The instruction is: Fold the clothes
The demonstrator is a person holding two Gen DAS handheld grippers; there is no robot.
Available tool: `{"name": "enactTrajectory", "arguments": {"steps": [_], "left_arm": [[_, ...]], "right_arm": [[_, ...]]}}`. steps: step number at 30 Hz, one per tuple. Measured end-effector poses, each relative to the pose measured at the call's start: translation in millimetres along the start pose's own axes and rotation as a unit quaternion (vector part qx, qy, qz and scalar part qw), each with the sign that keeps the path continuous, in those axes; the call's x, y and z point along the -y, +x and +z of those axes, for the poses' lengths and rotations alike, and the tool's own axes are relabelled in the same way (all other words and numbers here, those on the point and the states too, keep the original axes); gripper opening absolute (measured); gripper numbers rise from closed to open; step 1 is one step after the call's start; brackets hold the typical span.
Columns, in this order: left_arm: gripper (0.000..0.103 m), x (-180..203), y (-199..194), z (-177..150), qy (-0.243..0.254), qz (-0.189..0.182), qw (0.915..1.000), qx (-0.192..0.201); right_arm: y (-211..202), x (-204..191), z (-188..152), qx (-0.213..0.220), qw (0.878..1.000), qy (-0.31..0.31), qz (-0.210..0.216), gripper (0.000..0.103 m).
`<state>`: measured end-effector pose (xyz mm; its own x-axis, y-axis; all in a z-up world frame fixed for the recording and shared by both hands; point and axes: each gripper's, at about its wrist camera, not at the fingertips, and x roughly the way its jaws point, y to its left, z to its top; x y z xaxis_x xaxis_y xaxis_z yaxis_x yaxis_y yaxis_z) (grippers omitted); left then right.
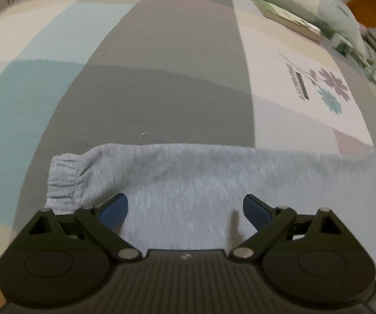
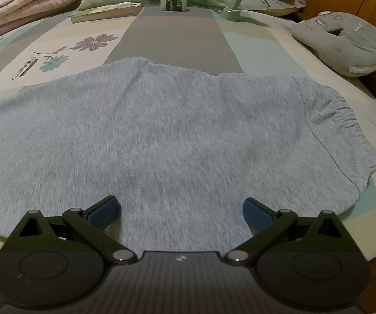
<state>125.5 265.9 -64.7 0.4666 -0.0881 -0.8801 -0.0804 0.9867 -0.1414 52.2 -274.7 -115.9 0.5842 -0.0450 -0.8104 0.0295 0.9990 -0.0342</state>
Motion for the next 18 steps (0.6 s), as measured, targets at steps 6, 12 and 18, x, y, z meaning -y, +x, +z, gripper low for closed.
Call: {"name": "enactTrajectory", "arguments": {"steps": [6,12,18], "left_arm": [[0.094,25,-32,-10,0.024,0.019,0.9994,0.012],[0.095,55,-48,-12,0.061,0.022,0.9973,0.033],[0.095,74,-44,-23,0.116,0.020,0.9915,0.055]], "right_arm": [[0,4,-2,0.009,1.000,-0.011,0.016,0.103],[-2,6,-5,0.017,0.999,-0.016,0.022,0.103],[-1,1,-5,0.015,1.000,-0.018,0.011,0.103]]}}
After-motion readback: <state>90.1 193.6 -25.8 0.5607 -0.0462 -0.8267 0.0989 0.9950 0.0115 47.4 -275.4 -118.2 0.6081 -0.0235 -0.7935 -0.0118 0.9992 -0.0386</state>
